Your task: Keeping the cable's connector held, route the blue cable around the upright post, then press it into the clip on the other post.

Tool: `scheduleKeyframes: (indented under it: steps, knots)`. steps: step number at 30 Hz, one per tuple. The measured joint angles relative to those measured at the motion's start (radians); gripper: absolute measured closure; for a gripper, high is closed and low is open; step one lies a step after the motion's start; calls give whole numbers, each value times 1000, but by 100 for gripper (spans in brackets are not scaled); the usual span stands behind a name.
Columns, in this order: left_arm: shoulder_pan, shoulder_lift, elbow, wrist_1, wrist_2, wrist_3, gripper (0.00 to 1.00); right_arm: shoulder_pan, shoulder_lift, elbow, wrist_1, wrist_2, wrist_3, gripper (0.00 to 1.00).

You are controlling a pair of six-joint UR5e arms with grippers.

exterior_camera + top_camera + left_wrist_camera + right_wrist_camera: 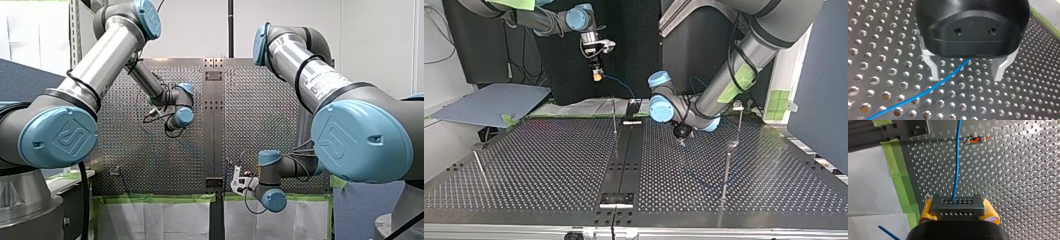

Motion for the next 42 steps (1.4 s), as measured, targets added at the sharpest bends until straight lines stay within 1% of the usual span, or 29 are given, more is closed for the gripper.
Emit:
scheduleKeyframes:
  steps: [8, 13, 19, 23, 31, 33, 37, 42]
  knots:
    - [4, -47, 0, 2, 3, -18, 0, 0, 0, 0, 0, 0, 0, 100]
    - [7, -53, 0, 4, 8, -46, 0, 0, 0, 0, 0, -1, -1, 100]
    - [10, -54, 0, 5, 35, -99, 0, 0, 0, 0, 1, 0, -3, 100]
    - [10, -55, 0, 6, 48, -143, 0, 0, 0, 0, 1, 0, -3, 100]
    - [9, -57, 0, 7, 51, -224, 0, 0, 0, 0, -1, 1, -4, 100]
    - [8, -64, 0, 5, 52, -243, 0, 0, 0, 0, -1, 1, -4, 100]
    - [3, -93, 0, -7, 60, -262, 0, 0, 0, 0, -1, 0, -5, 100]
    - [-10, -120, 0, -5, 98, -296, 0, 0, 0, 0, -1, 0, -5, 100]
